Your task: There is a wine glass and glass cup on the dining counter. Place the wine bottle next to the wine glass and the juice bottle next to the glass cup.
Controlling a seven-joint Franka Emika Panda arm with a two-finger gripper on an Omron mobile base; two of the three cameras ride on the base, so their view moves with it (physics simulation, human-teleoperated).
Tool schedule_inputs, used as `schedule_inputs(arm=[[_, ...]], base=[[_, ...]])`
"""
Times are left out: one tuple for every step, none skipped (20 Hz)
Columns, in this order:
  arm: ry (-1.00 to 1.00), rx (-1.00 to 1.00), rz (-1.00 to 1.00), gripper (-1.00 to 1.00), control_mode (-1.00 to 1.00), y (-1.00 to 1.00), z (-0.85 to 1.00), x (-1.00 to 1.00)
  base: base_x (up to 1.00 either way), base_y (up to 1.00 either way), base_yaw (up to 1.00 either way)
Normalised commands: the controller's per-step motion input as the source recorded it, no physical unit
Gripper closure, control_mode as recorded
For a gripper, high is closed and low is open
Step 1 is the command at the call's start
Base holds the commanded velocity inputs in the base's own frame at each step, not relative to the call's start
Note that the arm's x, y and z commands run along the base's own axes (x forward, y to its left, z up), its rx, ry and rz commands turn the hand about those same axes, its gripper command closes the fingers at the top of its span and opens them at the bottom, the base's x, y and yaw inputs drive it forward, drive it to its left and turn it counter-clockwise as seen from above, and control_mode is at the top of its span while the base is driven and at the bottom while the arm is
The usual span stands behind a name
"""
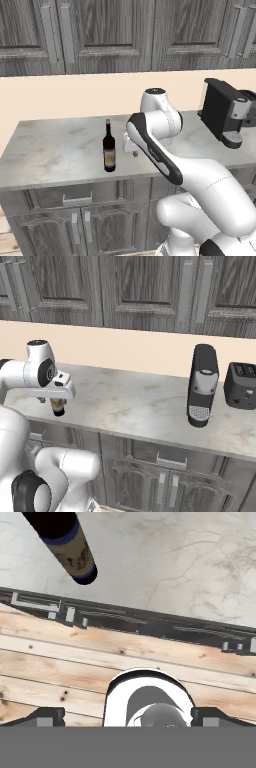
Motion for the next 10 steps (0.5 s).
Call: schedule_inputs(arm=[[0.0, 0.0, 0.0, -1.0, 1.0, 0.0, 0.0, 0.0], [0.0, 0.0, 0.0, -1.0, 1.0, 0.0, 0.0, 0.0], [0.0, 0.0, 0.0, -1.0, 1.0, 0.0, 0.0, 0.0], [0.0, 0.0, 0.0, -1.0, 1.0, 0.0, 0.0, 0.0], [0.0, 0.0, 0.0, -1.0, 1.0, 0.0, 0.0, 0.0], [0.0, 0.0, 0.0, -1.0, 1.0, 0.0, 0.0, 0.0], [0.0, 0.0, 0.0, -1.0, 1.0, 0.0, 0.0, 0.0], [0.0, 0.0, 0.0, -1.0, 1.0, 0.0, 0.0, 0.0], [0.0, 0.0, 0.0, -1.0, 1.0, 0.0, 0.0, 0.0], [0.0, 0.0, 0.0, -1.0, 1.0, 0.0, 0.0, 0.0]], base=[[0.63, -0.35, 0.0], [0.71, -0.26, 0.01], [0.72, -0.24, 0.03], [0.68, -0.25, 0.05], [0.57, -0.27, 0.1], [0.42, -0.25, 0.14], [0.35, -0.25, 0.14], [0.35, -0.22, 0.13], [0.32, -0.17, 0.13], [0.28, -0.13, 0.11]])
